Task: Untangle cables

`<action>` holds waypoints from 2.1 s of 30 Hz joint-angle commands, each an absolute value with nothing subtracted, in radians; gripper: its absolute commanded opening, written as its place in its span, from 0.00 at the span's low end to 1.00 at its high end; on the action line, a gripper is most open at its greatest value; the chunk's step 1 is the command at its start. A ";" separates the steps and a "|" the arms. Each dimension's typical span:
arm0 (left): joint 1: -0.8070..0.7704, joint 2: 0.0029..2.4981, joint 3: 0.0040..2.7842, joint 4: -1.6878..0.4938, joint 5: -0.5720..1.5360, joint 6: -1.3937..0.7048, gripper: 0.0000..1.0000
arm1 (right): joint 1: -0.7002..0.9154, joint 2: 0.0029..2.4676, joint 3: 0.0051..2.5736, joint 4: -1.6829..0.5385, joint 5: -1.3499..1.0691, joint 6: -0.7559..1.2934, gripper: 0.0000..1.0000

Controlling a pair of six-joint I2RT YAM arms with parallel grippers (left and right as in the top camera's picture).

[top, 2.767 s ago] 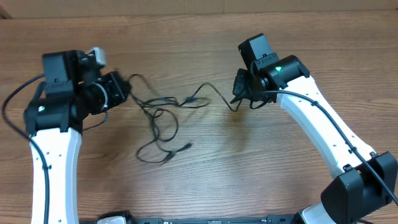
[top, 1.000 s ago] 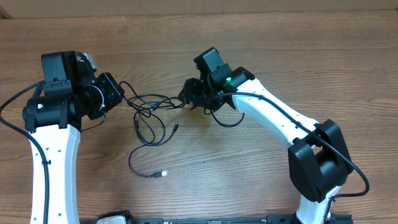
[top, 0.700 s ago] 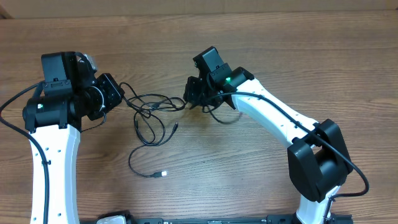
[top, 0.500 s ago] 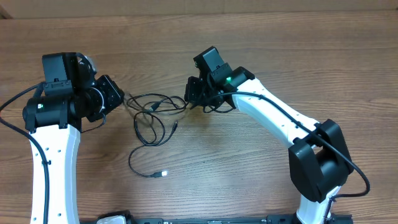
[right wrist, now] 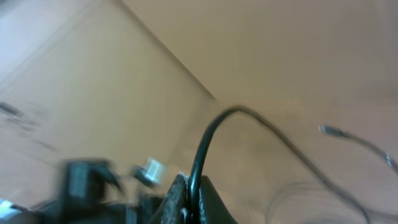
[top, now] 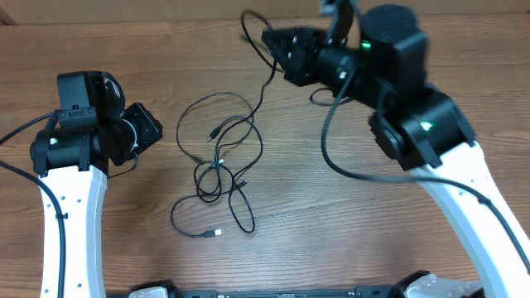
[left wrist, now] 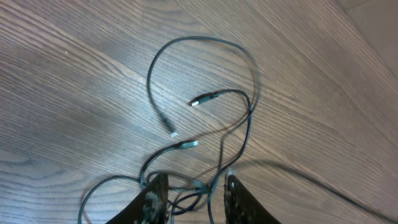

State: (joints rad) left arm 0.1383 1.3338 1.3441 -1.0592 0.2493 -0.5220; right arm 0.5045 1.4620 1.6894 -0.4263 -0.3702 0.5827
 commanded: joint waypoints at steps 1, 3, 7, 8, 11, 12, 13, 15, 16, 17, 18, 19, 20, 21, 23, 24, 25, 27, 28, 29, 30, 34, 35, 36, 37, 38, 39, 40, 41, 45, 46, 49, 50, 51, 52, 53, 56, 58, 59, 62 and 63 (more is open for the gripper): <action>0.136 1.341 1.364 -1.065 0.237 -0.520 0.32 | 0.504 1.417 1.704 -0.300 -0.432 0.571 0.04; 0.136 1.341 1.364 -1.069 0.236 -0.516 0.36 | 0.503 1.390 1.704 -0.226 -0.470 0.572 0.04; 0.136 1.341 1.364 -1.076 0.239 -0.469 0.36 | 0.501 1.355 1.704 -0.226 -0.465 0.572 0.04; 0.136 1.341 1.364 -1.076 0.257 -0.437 0.35 | 0.501 1.353 1.704 -0.231 -0.465 0.572 0.04; 0.136 1.341 1.364 -1.058 0.448 -0.236 0.32 | 0.502 1.350 1.703 -0.245 -0.465 0.575 0.04; 0.136 1.341 1.364 -1.054 0.513 -0.179 0.37 | 0.502 1.351 1.703 -0.249 -0.465 0.575 0.04; 0.136 1.341 1.364 -1.050 0.624 -0.085 0.45 | 0.502 1.351 1.703 -0.256 -0.465 0.575 0.04; 0.133 1.341 1.364 -1.056 0.810 0.080 0.61 | 0.502 1.352 1.703 -0.261 -0.466 0.590 0.04; 0.129 1.341 1.364 -1.063 0.871 0.142 0.74 | 0.502 1.352 1.703 -0.263 -0.466 0.608 0.04; 0.120 1.341 1.364 -1.069 0.921 0.195 0.80 | 0.502 1.352 1.703 -0.265 -0.466 0.629 0.04; 0.095 1.341 1.364 -1.072 0.938 0.234 0.88 | 0.502 1.352 1.703 -0.267 -0.466 0.655 0.04; 0.080 1.341 1.364 -1.070 0.922 0.241 0.89 | 0.502 1.352 1.703 -0.268 -0.466 0.662 0.04; 0.064 1.342 1.364 -1.068 0.899 0.241 0.89 | 0.502 1.352 1.703 -0.268 -0.466 0.667 0.04; 0.038 1.345 1.364 -1.066 0.854 0.240 0.89 | 0.502 1.352 1.703 -0.268 -0.466 0.667 0.04; 0.003 1.354 1.364 -1.061 0.789 0.240 0.91 | 0.502 1.352 1.703 -0.267 -0.479 0.670 0.04; -0.018 1.362 1.364 -1.058 0.760 0.241 0.93 | 0.502 1.352 1.703 -0.267 -0.493 0.690 0.04; -0.041 1.372 1.364 -1.053 0.739 0.241 0.95 | 0.502 1.352 1.703 -0.265 -0.501 0.697 0.04; -0.079 1.395 1.364 -1.038 0.724 0.241 0.98 | 0.502 1.352 1.703 -0.262 -0.512 0.711 0.04; -0.097 1.409 1.364 -1.023 0.725 0.240 0.99 | 0.502 1.352 1.703 -0.261 -0.514 0.711 0.04; -0.110 1.421 1.364 -1.011 0.725 0.240 1.00 | 0.502 1.352 1.703 -0.260 -0.514 0.711 0.04; -0.125 1.436 1.364 -0.991 0.725 0.240 1.00 | 0.502 1.352 1.703 -0.260 -0.514 0.711 0.04; -0.162 1.497 1.364 -0.922 0.724 0.240 1.00 | 0.502 1.352 1.703 -0.268 -0.525 0.710 0.04; -0.166 1.523 1.364 -0.899 0.725 0.240 1.00 | 0.501 1.352 1.703 -0.274 -0.535 0.710 0.04; -0.167 1.549 1.364 -0.886 0.726 0.239 0.83 | 0.502 1.352 1.703 -0.286 -0.535 0.710 0.04; -0.167 1.559 1.364 -0.884 0.733 0.239 0.66 | 0.502 1.352 1.703 -0.292 -0.535 0.710 0.04; -0.167 1.567 1.364 -0.884 0.738 0.236 0.45 | 0.501 1.352 1.703 -0.298 -0.533 0.708 0.04; -0.167 1.572 1.364 -0.884 0.741 0.225 0.31 | 0.501 1.352 1.703 -0.303 -0.533 0.706 0.04; -0.167 1.575 1.364 -0.884 0.741 0.211 0.23 | 0.501 1.352 1.703 -0.305 -0.533 0.706 0.04; -0.167 1.575 1.364 -0.881 0.739 0.187 0.15 | 0.501 1.352 1.703 -0.307 -0.533 0.706 0.04; -0.140 1.570 1.397 -0.878 0.703 0.033 0.04 | 0.492 1.352 1.703 -0.358 -0.414 0.663 0.04; -0.125 1.562 1.431 -0.892 0.707 0.020 0.04 | 0.470 1.352 1.703 -0.419 -0.291 0.627 0.04; -0.113 1.538 1.488 -0.905 0.708 0.008 0.04 | 0.429 1.352 1.703 -0.561 -0.039 0.624 0.04; -0.111 1.528 1.509 -0.904 0.708 -0.002 0.04 | 0.421 1.354 1.703 -0.596 0.018 0.624 0.04; -0.111 1.515 1.538 -0.901 0.710 -0.010 0.04 | 0.410 1.358 1.703 -0.650 0.101 0.624 0.04; -0.111 1.507 1.557 -0.900 0.716 -0.015 0.04 | 0.402 1.364 1.703 -0.694 0.158 0.624 0.04; -0.112 1.496 1.584 -0.892 0.730 -0.016 0.04 | 0.396 1.371 1.703 -0.734 0.196 0.624 0.06; -0.112 1.463 1.650 -0.852 0.800 -0.020 0.04 | 0.380 1.401 1.702 -0.842 0.235 0.624 0.26; -0.112 1.444 1.682 -0.810 0.825 -0.064 0.04 | 0.375 1.427 1.702 -0.897 0.234 0.624 0.43; -0.112 1.438 1.692 -0.795 0.832 -0.087 0.04 | 0.376 1.438 1.702 -0.915 0.234 0.624 0.48; -0.112 1.411 1.717 -0.715 0.833 -0.205 0.04 | 0.376 1.493 1.702 -0.974 0.225 0.624 0.64; -0.111 1.400 1.719 -0.675 0.833 -0.255 0.04 | 0.376 1.512 1.702 -0.989 0.223 0.624 0.71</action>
State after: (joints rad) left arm -0.1104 1.4425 1.6829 -0.7326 0.7883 -0.0959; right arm 0.3801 1.4620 1.6917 -0.9661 0.1867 0.6300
